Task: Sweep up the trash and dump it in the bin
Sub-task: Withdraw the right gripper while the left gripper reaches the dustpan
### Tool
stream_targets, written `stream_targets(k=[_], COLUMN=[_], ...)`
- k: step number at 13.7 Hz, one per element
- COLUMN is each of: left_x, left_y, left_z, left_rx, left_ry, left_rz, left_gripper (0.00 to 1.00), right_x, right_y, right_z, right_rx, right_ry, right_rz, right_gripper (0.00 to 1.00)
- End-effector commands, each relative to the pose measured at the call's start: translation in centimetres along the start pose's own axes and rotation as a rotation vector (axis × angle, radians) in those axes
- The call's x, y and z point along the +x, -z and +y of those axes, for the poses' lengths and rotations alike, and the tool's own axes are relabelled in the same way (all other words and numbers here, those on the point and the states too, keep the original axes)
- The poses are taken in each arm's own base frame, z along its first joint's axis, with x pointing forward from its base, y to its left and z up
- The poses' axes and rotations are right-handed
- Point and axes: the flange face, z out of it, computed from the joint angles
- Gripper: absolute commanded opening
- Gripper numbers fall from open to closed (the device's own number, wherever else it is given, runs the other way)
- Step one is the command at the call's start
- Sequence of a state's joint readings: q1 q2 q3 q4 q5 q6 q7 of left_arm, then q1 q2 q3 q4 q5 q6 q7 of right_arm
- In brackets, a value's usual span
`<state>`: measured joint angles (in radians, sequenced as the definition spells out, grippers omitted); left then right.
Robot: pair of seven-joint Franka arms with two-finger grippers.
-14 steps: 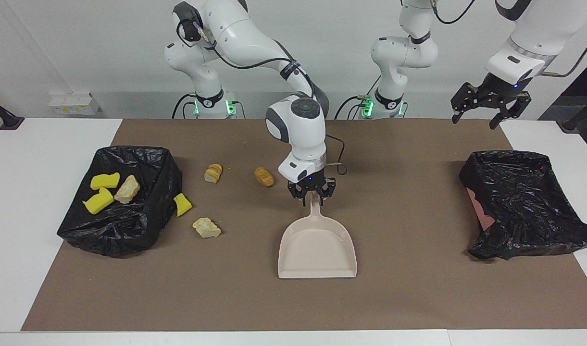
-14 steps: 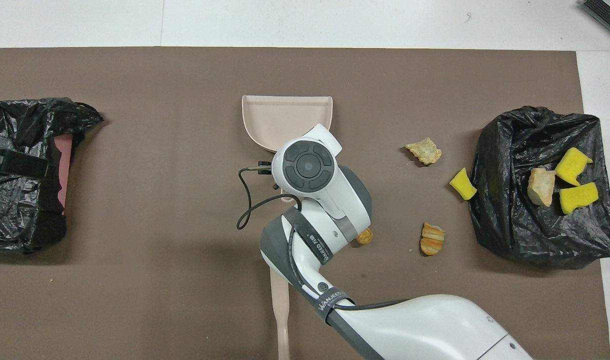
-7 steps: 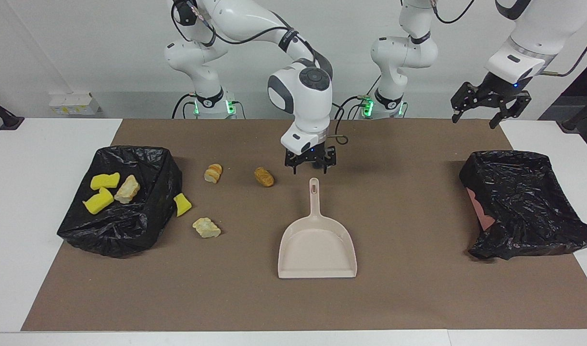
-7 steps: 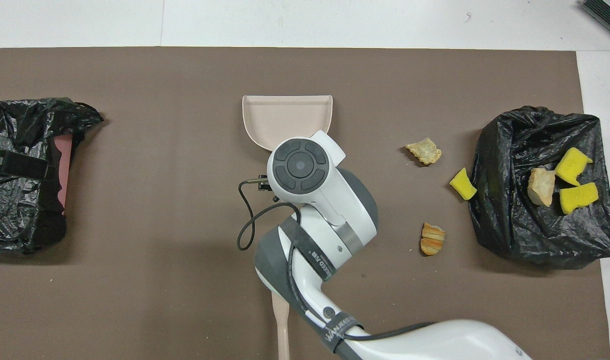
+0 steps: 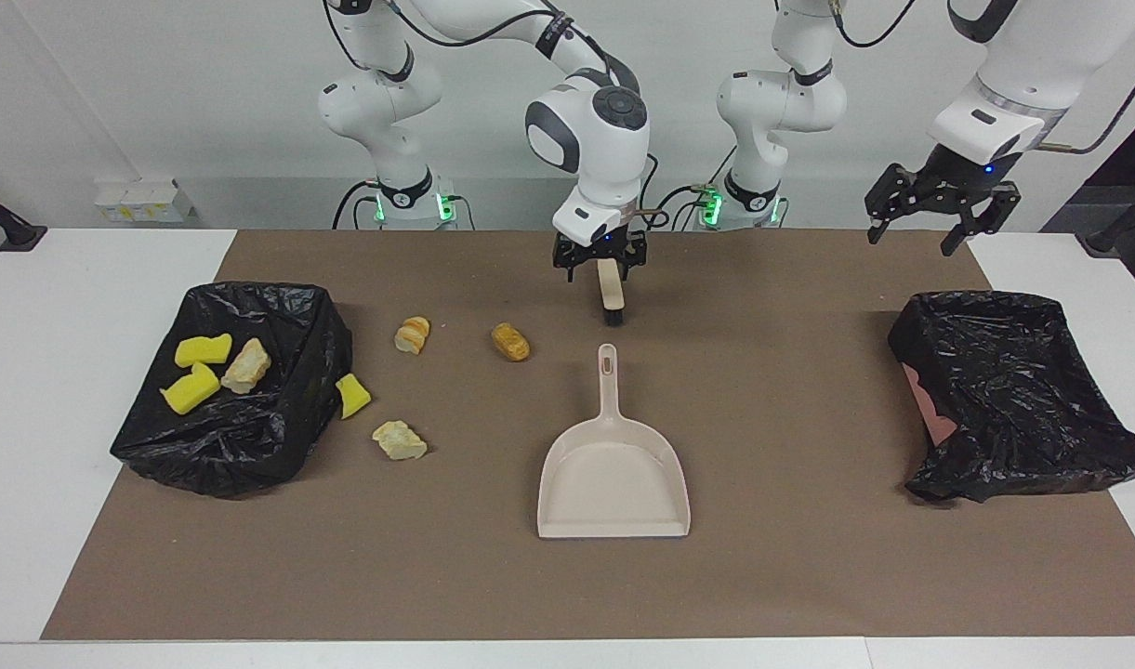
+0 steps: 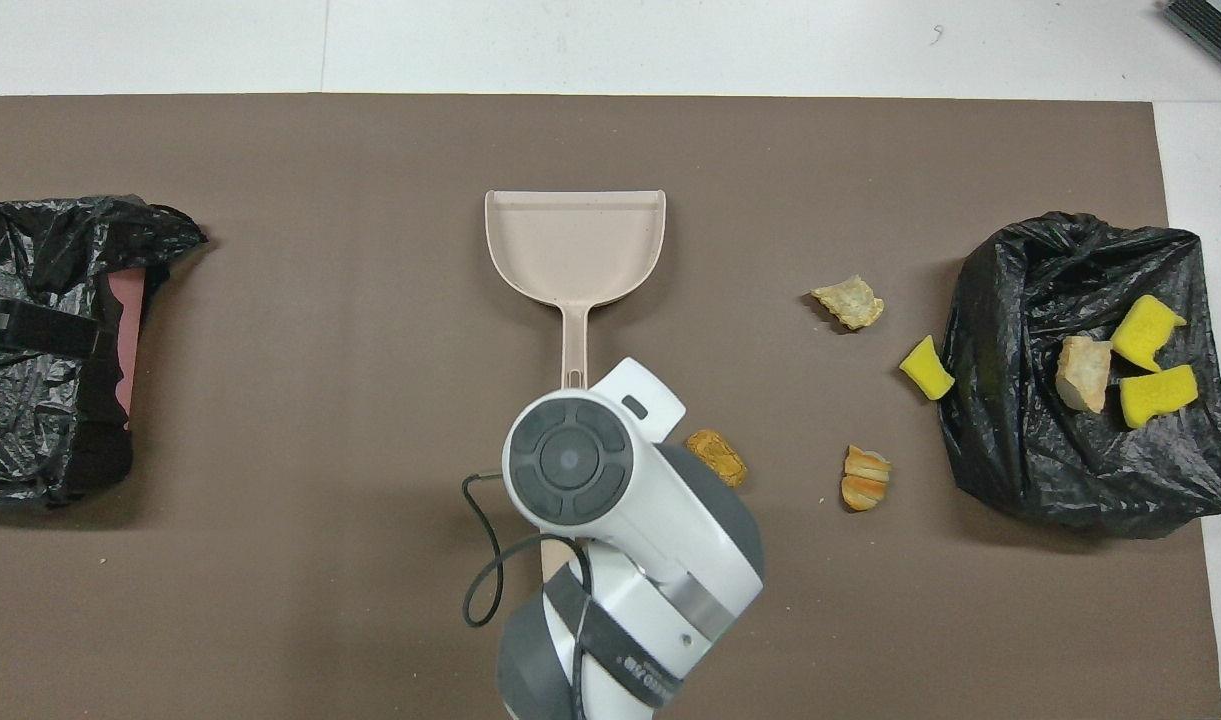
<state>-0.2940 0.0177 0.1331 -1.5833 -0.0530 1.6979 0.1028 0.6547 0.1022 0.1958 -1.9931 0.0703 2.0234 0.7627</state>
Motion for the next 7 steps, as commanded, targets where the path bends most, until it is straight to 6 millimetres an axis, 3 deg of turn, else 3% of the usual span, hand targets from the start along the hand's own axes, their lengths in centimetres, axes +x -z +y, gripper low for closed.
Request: stream_targets(k=[1,4,6,7], left_x=[0.3,2.1,3.3,4.1], left_y=[-3.3,-7.2,-11.4,-13.6], left_z=[3.5,9.2,13.5,15.4], left_rx=[-0.012,-0.016,-0.01,-0.012], left_ry=[0.01,0.049,0.11,0.126], left_rz=[0.031,0.048,0.026,0.044], left_gripper=[1.0,1.0,1.0,1.0], right_x=[-3.7,-6.8,-8.4,-9.0], right_y=[-0.8,-2.6,-4.6,-5.4], right_z=[1.0,-0.5,-0.9,-0.9], right_rx=[0.04,0.031,0.011,0.003], right_ry=[-0.041,-0.037,-0.021,-0.016], right_rz=[-0.025,-0.077,-0.09,-0.093], right_gripper=[1.0,1.0,0.99,0.91])
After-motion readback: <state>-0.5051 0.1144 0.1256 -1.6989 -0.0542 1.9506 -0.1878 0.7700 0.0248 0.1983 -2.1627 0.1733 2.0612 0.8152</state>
